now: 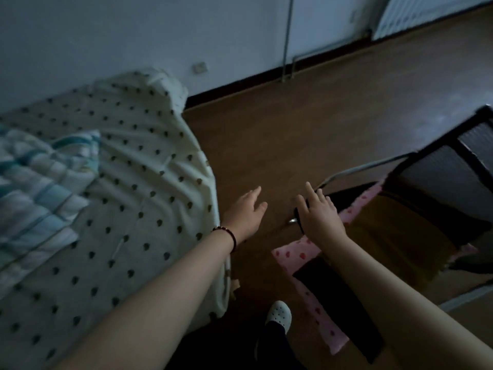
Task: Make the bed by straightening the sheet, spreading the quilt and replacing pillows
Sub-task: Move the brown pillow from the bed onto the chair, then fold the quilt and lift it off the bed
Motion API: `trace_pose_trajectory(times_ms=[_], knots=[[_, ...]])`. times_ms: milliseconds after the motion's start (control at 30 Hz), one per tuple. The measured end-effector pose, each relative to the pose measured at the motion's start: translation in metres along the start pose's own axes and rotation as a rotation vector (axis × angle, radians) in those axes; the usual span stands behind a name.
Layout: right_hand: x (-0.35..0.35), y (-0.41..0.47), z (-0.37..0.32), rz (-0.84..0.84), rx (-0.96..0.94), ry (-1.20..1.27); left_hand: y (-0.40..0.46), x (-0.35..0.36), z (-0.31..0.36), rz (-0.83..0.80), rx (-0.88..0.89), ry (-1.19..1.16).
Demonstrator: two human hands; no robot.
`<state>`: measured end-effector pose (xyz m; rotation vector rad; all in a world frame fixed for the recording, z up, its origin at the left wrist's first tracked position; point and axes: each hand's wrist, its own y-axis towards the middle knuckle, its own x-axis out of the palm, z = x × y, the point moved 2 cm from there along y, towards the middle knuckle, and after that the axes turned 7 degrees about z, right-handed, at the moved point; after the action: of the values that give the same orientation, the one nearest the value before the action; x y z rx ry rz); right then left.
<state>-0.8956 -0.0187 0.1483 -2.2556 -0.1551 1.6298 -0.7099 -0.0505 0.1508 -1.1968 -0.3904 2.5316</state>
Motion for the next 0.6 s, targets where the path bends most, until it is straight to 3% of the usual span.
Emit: trace_pose_trajectory(times_ms=[167, 334, 601], knots=[[0.018, -0.036, -0.117, -0.021, 0.014, 0.195, -0.072, -0.081, -0.078, 0.149, -0.090, -0.078], [0.042, -0.098, -0.235, -0.020, -0.225, 0.180, -0.159, -0.154, -0.165, 0.287, -0.136, -0.088], [0.093, -0.201, -0.422, -0.022, -0.459, 0.154, -0.302, -0.258, -0.293, 0.506, -0.227, -0.089]])
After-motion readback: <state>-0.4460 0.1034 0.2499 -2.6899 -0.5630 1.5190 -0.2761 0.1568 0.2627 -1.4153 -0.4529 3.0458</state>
